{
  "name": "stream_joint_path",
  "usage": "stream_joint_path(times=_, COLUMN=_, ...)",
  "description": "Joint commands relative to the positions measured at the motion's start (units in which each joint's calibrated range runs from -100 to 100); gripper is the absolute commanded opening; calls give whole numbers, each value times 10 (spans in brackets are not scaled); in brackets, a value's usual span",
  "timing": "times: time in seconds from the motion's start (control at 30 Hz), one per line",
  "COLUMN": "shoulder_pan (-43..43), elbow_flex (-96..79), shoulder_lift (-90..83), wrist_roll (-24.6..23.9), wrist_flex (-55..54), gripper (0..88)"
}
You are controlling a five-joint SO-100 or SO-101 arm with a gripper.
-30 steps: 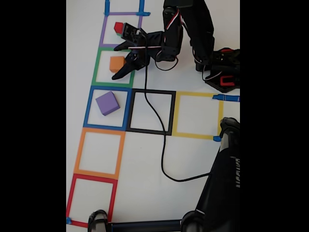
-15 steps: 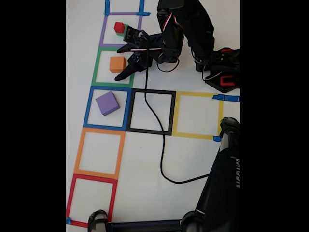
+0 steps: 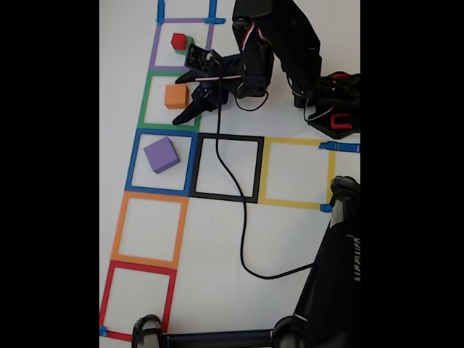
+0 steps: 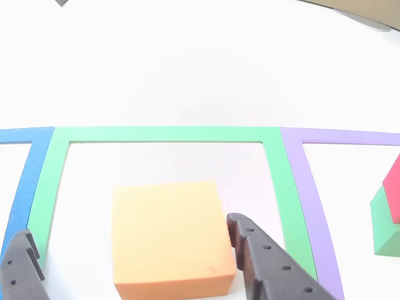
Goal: Tower of hanoi
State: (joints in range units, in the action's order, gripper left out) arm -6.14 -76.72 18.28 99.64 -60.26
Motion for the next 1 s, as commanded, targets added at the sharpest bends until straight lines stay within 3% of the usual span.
stream_joint_path(times=0.0, shoulder_pan=5, elbow_flex=11, shoulder_lift=-2, wrist_roll=4, wrist_flex=-14, gripper=341)
stream_joint_path(times=0.97, shoulder_pan=0, elbow_flex=14, shoulder_lift=-3, wrist_roll=4, wrist_flex=-14, gripper=125)
